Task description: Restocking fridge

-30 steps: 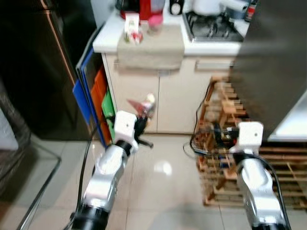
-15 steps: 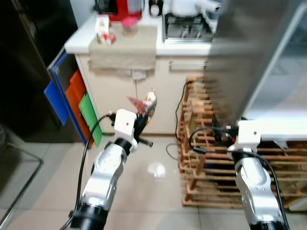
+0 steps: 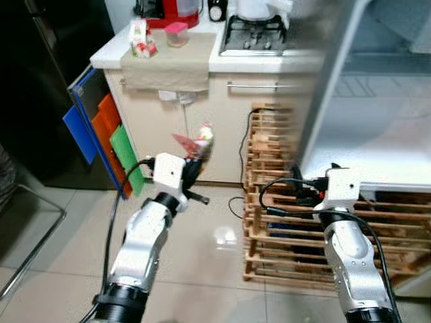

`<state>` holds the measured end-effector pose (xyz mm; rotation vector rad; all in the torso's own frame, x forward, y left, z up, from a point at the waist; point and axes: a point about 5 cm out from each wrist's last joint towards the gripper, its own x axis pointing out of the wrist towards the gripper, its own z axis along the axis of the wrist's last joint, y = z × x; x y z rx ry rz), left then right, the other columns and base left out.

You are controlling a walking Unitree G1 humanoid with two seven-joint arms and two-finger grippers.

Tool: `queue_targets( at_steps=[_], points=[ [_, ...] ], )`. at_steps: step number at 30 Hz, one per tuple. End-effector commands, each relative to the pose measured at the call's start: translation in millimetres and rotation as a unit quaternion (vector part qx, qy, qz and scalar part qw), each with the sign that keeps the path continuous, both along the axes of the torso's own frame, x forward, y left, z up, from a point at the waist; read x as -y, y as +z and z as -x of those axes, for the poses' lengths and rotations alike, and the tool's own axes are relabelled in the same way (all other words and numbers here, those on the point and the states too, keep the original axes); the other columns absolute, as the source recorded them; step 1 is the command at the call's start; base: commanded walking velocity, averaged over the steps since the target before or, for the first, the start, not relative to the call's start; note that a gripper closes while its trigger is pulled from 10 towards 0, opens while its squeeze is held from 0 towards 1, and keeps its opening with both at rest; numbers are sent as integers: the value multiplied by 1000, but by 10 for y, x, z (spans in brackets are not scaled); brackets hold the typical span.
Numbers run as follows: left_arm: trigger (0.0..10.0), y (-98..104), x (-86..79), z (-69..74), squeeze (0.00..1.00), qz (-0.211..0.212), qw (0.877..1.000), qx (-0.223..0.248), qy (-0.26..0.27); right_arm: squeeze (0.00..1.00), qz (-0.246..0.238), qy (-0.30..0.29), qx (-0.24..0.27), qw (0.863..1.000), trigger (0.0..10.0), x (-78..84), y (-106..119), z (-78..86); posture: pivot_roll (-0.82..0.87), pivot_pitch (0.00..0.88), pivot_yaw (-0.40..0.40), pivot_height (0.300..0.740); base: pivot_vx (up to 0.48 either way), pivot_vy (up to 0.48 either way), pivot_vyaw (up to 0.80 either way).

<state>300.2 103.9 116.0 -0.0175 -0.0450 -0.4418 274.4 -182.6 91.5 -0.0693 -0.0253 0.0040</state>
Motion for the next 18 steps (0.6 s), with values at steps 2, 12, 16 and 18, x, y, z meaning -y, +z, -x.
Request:
queue_targets(
  at_steps=[2,12,16,18],
  points=[
    [10000,5,-67,-16,0,-3,1000,3,7,0,0,4,5,1000,10000,-27,15,-13,-52,0,46,740,272,-394,0],
    [10000,16,-53,-40,0,-1,1000,2,7,0,1,3,6,1000,10000,-25,15,-6,-57,0,51,740,274,-390,0],
    [10000,22,-38,-20,0,2,1000,6,-3,0,0,1,5,1000,10000,-22,5,7,-59,0,53,740,276,-390,0],
    [10000,32,-34,1,0,4,1000,12,-10,0,-1,-2,4,1000,10000,-9,-2,21,-60,0,53,740,276,-390,0]
  ],
)
